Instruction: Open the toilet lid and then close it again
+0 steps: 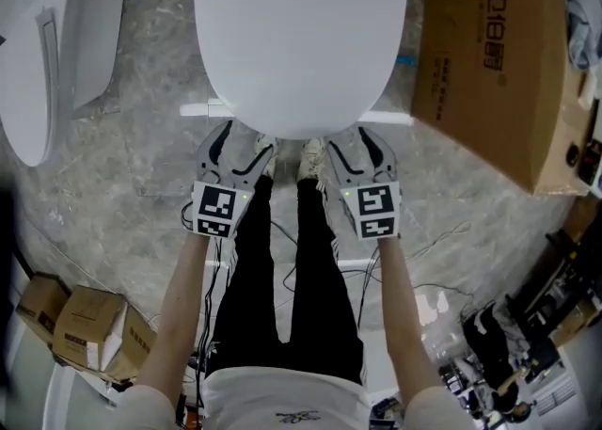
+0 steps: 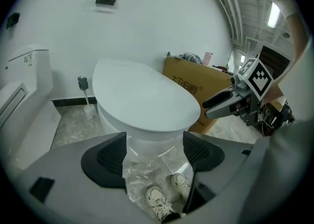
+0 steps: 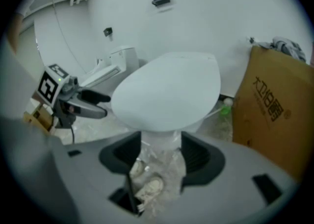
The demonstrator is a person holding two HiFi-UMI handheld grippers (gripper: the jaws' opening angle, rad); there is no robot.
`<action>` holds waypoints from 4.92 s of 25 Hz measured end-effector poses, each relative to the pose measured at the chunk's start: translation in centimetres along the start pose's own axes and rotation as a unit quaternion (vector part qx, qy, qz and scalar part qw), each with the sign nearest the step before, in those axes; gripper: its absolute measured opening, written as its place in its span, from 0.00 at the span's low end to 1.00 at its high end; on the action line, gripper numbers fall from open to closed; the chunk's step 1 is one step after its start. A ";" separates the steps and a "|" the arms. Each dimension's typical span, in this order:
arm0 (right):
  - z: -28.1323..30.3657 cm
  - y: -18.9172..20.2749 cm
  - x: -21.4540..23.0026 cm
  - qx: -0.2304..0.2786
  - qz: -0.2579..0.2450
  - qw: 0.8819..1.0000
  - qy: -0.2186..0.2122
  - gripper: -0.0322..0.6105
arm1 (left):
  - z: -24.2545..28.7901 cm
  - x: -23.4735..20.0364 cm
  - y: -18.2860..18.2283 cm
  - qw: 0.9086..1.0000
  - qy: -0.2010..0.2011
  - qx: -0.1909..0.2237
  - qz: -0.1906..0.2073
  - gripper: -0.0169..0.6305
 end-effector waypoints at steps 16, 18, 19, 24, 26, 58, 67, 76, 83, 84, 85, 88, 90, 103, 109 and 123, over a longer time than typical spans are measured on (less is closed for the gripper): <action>2.7 0.3 0.1 -0.012 0.012 1.000 -0.023 0.45 | 2.0 0.6 -0.3 1.000 -0.001 -0.005 0.004 0.58; 2.7 0.1 0.0 -0.018 0.011 1.000 -0.022 0.45 | 1.9 0.5 -0.3 1.000 -0.001 -0.004 0.003 0.58; 2.7 0.1 0.0 -0.020 0.009 1.000 -0.021 0.45 | 1.9 0.5 -0.3 1.000 -0.001 -0.005 0.002 0.58; 2.5 -0.1 0.0 -0.026 0.003 1.000 -0.017 0.45 | 1.9 0.4 -0.4 1.000 0.003 -0.009 0.001 0.58; 2.5 -0.2 0.0 -0.027 0.001 0.999 -0.019 0.45 | 1.8 0.4 -0.6 1.000 0.004 -0.009 0.001 0.58; -12.4 -10.2 0.6 0.095 0.082 0.989 -0.079 0.45 | -9.9 3.2 -13.3 0.997 -0.013 0.069 0.039 0.58; -18.2 -18.4 2.7 0.161 0.105 0.978 -0.079 0.47 | -13.6 2.3 -22.0 0.992 -0.013 0.123 0.023 0.58; -20.9 -23.2 4.0 0.170 0.117 0.975 -0.085 0.47 | -15.5 1.7 -27.2 0.988 -0.007 0.156 0.005 0.58; -22.8 -27.4 5.5 0.192 0.144 0.967 -0.090 0.47 | -16.4 0.6 -31.9 0.982 0.003 0.190 -0.008 0.58; -23.0 -28.0 5.7 0.192 0.146 0.966 -0.091 0.47 | -16.6 0.4 -32.4 0.981 0.005 0.192 -0.009 0.58; -23.1 -28.6 5.8 0.190 0.149 0.966 -0.093 0.47 | -16.7 0.2 -32.9 0.981 0.005 0.193 -0.009 0.58; -23.4 -30.2 6.1 0.190 0.155 0.965 -0.096 0.47 | -17.1 -0.5 -34.3 0.981 0.005 0.194 -0.012 0.58; -23.7 -31.3 6.6 0.195 0.159 0.963 -0.097 0.46 | -17.2 -0.9 -35.5 0.980 0.004 0.198 -0.012 0.58; -25.1 -40.2 10.2 0.231 0.194 0.948 -0.100 0.46 | -17.0 -4.0 -44.2 0.978 -0.020 0.206 0.039 0.58; -25.2 -45.0 12.4 0.244 0.199 0.944 -0.101 0.46 | -16.3 -5.9 -48.9 0.976 -0.026 0.212 0.052 0.58; -23.5 -54.6 17.3 0.281 0.214 0.930 -0.104 0.44 | -13.3 -10.8 -57.9 0.970 -0.059 0.220 0.078 0.58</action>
Point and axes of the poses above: the fingertips, and each gripper's own axes: z forward along the fingers, x to its right, y out of its underside, the point moved 6 cm from there along -z, backward along the fingers, and after that the axes turned 7 degrees about -x, right-handed, at the moved point
